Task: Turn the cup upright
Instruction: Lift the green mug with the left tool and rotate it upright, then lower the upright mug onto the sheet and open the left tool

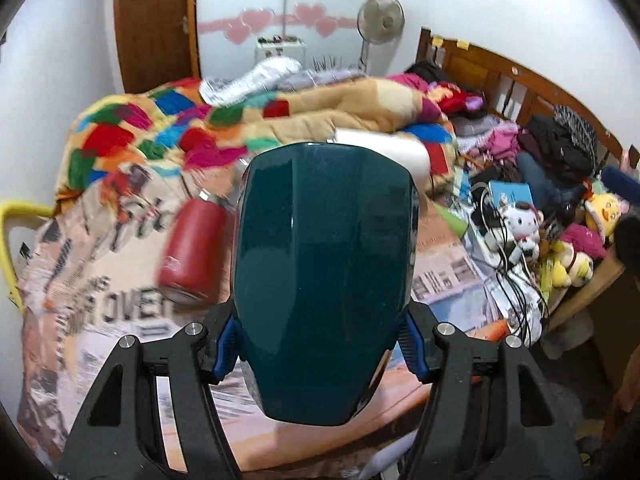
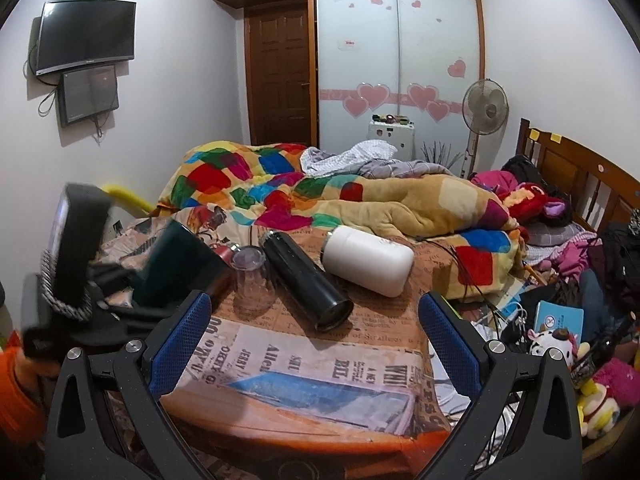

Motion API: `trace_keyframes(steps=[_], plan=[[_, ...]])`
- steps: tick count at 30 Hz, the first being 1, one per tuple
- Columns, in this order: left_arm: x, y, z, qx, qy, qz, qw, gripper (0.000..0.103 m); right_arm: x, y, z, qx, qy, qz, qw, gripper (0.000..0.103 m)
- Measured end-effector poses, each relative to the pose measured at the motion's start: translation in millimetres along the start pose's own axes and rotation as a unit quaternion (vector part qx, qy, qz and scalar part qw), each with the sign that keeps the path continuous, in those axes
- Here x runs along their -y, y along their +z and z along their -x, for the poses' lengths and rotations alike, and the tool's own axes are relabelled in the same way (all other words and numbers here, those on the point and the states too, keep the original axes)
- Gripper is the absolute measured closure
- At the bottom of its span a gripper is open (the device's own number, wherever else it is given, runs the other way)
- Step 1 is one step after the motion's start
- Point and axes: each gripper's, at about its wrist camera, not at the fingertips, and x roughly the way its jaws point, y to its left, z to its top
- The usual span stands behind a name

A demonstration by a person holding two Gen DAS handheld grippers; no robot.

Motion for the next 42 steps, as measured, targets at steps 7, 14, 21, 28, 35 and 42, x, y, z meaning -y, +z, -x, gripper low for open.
trace_keyframes(steps=[7, 14, 21, 28, 35, 42], plan=[[13, -25, -62, -0.063, -0.010, 0.032, 0.9975, 0.038, 16, -16, -18, -0.034, -0.011, -0.007, 0.999, 0.000], [9, -37, -88, -0.081, 0.004, 0.046, 0.9956, 0.038, 21, -29, -39, -0.072, -0.011, -0.010, 0.997, 0.000], [13, -44, -100, -0.097, 0.008, 0.044, 0.9943, 0.038, 18, -32, -52, -0.093, -0.004, -0.013, 0.996, 0.000], [16, -45, -95, -0.102, 0.003, 0.028, 0.9944, 0.038, 8, -31, -57, -0.099, -0.004, -0.004, 0.995, 0.000], [11, -45, -54, -0.069, -0.004, 0.019, 0.9974, 0.036, 0, -26, -57, -0.097, -0.004, 0.002, 0.995, 0.000], [-30, -49, 0, -0.005, 0.066, 0.066, 0.9957, 0.028, -14, -27, -70, -0.115, 0.011, 0.005, 0.993, 0.000]])
